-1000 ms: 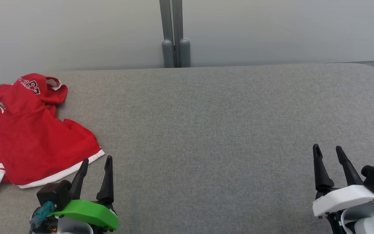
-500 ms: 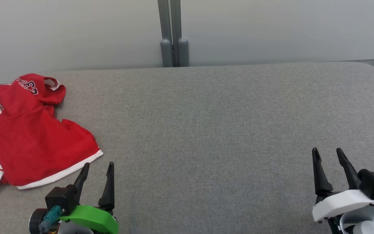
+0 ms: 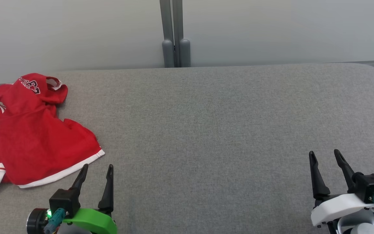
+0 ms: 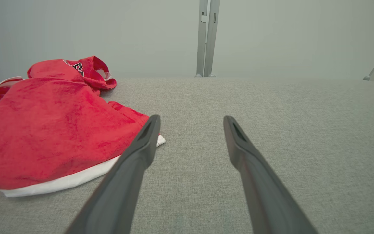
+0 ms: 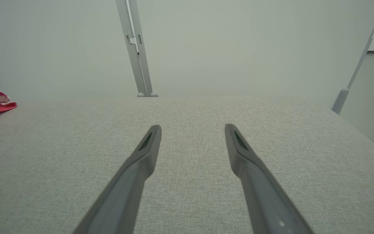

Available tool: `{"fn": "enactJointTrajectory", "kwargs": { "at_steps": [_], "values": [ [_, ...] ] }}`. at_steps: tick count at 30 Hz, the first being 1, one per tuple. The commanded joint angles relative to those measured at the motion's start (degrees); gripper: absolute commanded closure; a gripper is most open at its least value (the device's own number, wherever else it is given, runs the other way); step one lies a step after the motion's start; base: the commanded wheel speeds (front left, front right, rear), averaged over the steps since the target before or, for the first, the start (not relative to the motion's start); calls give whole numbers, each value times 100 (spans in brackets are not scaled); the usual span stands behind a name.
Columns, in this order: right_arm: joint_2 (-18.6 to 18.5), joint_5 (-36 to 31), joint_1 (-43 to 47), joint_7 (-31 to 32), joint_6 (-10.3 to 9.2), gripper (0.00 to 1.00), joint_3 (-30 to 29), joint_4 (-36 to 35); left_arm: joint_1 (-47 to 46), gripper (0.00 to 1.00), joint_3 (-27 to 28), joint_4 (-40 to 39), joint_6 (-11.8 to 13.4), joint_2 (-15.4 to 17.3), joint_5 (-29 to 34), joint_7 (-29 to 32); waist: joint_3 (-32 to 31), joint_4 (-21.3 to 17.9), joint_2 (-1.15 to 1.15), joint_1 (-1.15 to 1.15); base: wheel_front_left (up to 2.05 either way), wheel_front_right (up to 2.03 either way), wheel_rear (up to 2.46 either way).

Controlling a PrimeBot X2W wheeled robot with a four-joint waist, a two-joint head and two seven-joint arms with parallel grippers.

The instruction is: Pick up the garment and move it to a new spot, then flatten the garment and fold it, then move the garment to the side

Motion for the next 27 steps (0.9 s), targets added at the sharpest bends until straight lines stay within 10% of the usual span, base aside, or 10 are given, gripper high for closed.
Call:
{"fn": "enactJointTrajectory", "kwargs": {
  "at_steps": [1,27],
  "values": [
    [-34,-128,63,-53,2,0,4,-4,35,0,16,12,-28,-1,107,-49,-2,4,0,0,0,0,0],
    [-51,-508,93,-219,1,0,-28,111,-1,0,-135,187,-88,7,487,-207,-3,-37,0,0,0,0,0]
  ]
}}
